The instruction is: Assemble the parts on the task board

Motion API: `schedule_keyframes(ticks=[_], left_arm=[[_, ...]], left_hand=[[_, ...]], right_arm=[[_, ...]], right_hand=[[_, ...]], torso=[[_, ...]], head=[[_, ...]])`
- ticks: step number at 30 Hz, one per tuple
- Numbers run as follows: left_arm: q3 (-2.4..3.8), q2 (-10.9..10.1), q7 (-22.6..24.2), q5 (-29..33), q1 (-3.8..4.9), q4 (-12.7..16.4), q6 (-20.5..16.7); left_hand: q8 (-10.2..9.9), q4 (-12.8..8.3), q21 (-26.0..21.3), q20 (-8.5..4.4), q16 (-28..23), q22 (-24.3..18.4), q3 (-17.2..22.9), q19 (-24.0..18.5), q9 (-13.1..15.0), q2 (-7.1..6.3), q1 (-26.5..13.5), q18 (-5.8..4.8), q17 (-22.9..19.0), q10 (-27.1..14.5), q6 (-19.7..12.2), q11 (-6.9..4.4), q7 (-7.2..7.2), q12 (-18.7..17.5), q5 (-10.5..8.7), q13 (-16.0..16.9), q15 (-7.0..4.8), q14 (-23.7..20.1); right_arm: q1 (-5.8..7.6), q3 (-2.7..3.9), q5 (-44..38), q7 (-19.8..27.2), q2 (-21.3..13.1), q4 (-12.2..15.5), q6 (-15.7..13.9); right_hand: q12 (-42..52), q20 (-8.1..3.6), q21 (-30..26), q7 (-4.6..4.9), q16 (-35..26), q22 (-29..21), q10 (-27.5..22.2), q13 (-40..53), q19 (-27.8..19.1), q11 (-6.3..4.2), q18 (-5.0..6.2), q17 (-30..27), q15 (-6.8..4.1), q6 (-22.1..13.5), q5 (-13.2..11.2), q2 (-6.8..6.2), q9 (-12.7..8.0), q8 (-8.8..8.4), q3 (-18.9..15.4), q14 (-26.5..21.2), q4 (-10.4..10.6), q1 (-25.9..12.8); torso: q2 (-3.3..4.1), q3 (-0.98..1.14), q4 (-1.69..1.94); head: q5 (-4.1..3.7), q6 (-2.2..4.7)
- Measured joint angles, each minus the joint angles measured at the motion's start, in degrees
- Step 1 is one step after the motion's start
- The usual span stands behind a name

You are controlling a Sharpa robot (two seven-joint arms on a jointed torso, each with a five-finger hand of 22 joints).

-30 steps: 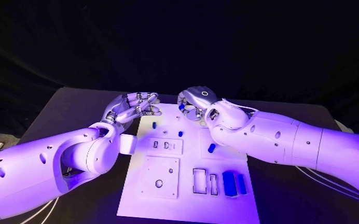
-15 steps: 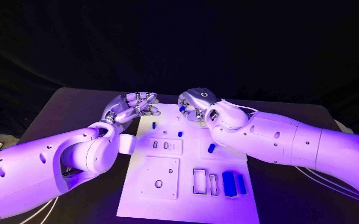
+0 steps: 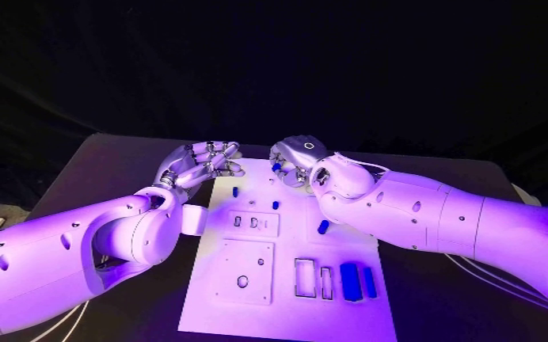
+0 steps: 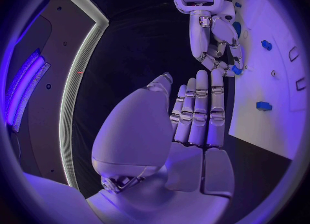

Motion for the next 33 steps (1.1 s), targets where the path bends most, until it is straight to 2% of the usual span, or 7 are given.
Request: schedule_keyframes(ticks=[5, 7, 13, 23, 27, 30, 33], left_arm=[[0.00, 0.0, 0.0, 0.0, 0.05, 0.0, 0.0], [0.00, 0.0, 0.0, 0.0, 0.06, 0.0, 0.0], [0.00, -0.1, 0.0, 0.0, 0.12, 0.0, 0.0], [-0.01, -0.6, 0.0, 0.0, 0.15, 0.0, 0.1], [-0.02, -0.8, 0.0, 0.0, 0.15, 0.0, 0.1], [-0.02, -0.8, 0.0, 0.0, 0.16, 0.0, 0.1], [-0.02, -0.8, 0.0, 0.0, 0.17, 0.0, 0.1]], left_hand=[[0.0, 0.0, 0.0, 0.00, 0.0, 0.0, 0.0, 0.0, 0.0, 0.00, 0.0, 0.00, 0.0, 0.0, 0.0, 0.00, 0.00, 0.0, 0.00, 0.0, 0.00, 0.0], [0.0, 0.0, 0.0, 0.00, 0.0, 0.0, 0.0, 0.0, 0.0, 0.00, 0.0, 0.00, 0.0, 0.0, 0.0, 0.00, 0.00, 0.0, 0.00, 0.0, 0.00, 0.0], [0.0, 0.0, 0.0, 0.00, 0.0, 0.0, 0.0, 0.0, 0.0, 0.00, 0.0, 0.00, 0.0, 0.0, 0.0, 0.00, 0.00, 0.0, 0.00, 0.0, 0.00, 0.0], [0.0, 0.0, 0.0, 0.00, 0.2, 0.0, 0.0, 0.0, 0.0, 0.00, 0.0, 0.00, 0.1, 0.0, 0.0, 0.00, 0.00, 0.0, 0.00, 0.0, 0.00, 0.0], [0.0, 0.0, 0.0, 0.00, 0.2, 0.0, 0.0, 0.0, 0.0, 0.00, 0.0, -0.01, 0.1, 0.0, 0.0, 0.00, 0.00, 0.0, 0.00, 0.0, 0.00, 0.0], [0.0, 0.0, 0.0, 0.00, 0.2, 0.0, 0.0, 0.0, 0.0, 0.00, 0.0, -0.01, 0.1, 0.0, 0.0, 0.00, 0.00, 0.0, 0.00, 0.0, 0.00, 0.0], [0.0, 0.0, 0.0, 0.00, 0.2, 0.0, 0.0, 0.0, 0.0, 0.00, 0.0, -0.01, 0.1, 0.0, 0.0, 0.00, 0.00, 0.0, 0.00, 0.0, 0.00, 0.0]], right_arm=[[-0.21, -0.09, 0.0, 0.1, 0.2, -0.4, 0.3], [-0.27, -0.11, 0.0, 0.1, 0.3, -0.6, 0.6], [-0.23, -0.09, 0.0, 0.1, -0.1, -0.4, 1.0], [0.07, 0.35, 0.3, 0.2, -6.1, 6.7, 0.7], [0.96, 0.93, 1.6, 0.9, -11.3, 11.2, 0.1], [1.65, 1.17, 4.0, 1.6, -15.0, 13.8, 0.0], [2.17, 1.29, 7.8, 2.8, -18.6, 15.8, 0.5]], right_hand=[[-0.9, 0.06, -1.2, 0.92, -0.5, 0.0, -2.0, -0.4, -0.1, 0.29, 0.00, -1.4, 0.56, -2.5, -0.3, -0.02, 0.4, -1.60, 0.4, -0.1, 0.7, -0.1], [-1.6, 0.78, -2.3, 1.49, -1.4, 0.0, -3.5, -0.7, -1.0, 0.80, 0.00, -3.0, 1.15, -3.8, -0.5, 0.10, 0.1, -2.62, 0.7, -0.2, 1.0, -0.9], [-3.8, 1.79, -7.2, 2.35, -4.8, -2.4, -8.9, -2.2, -6.3, 2.13, 1.42, -9.0, 2.17, -10.0, -1.3, -3.41, -0.9, -7.21, 0.4, -0.5, 1.8, -2.6], [-2.5, 1.42, -7.5, 1.75, -4.9, -1.9, -8.8, -2.2, -5.9, 1.62, 1.42, -8.7, 2.14, -9.3, -0.3, -4.20, 0.1, -7.53, -1.8, -0.5, 2.5, -2.9], [-0.2, 1.23, -5.2, 1.89, -2.8, 0.0, -5.1, -1.7, -3.0, 1.19, 1.41, -5.6, 1.94, -7.7, 0.0, -4.19, 0.7, -7.08, -1.9, -0.3, 2.7, -2.9], [3.6, 0.79, -3.3, 1.93, -1.3, 0.0, 1.6, 0.0, -1.0, 0.29, 1.31, -3.2, 1.12, -6.2, 0.5, -4.19, 1.1, -6.97, -1.8, -0.1, 2.9, -2.9], [9.9, 0.00, -2.4, 1.42, -0.3, 0.0, 6.9, 4.6, -0.2, -0.61, 0.44, -1.6, 0.31, -8.4, 2.6, -5.82, 1.4, -7.78, -5.3, -0.1, 4.0, -4.6]], torso=[[0.01, -0.01, -0.07], [0.02, -0.01, -0.10], [0.03, 0.00, -0.13], [-0.02, 0.09, -0.43], [-0.21, 0.17, -0.75], [-0.38, 0.23, -1.00], [-0.62, 0.30, -1.31]], head=[[0.10, -0.01], [0.12, -0.01], [0.14, 0.06], [0.16, 0.41], [0.07, 0.66], [-0.18, 0.73], [-0.31, 0.78]])
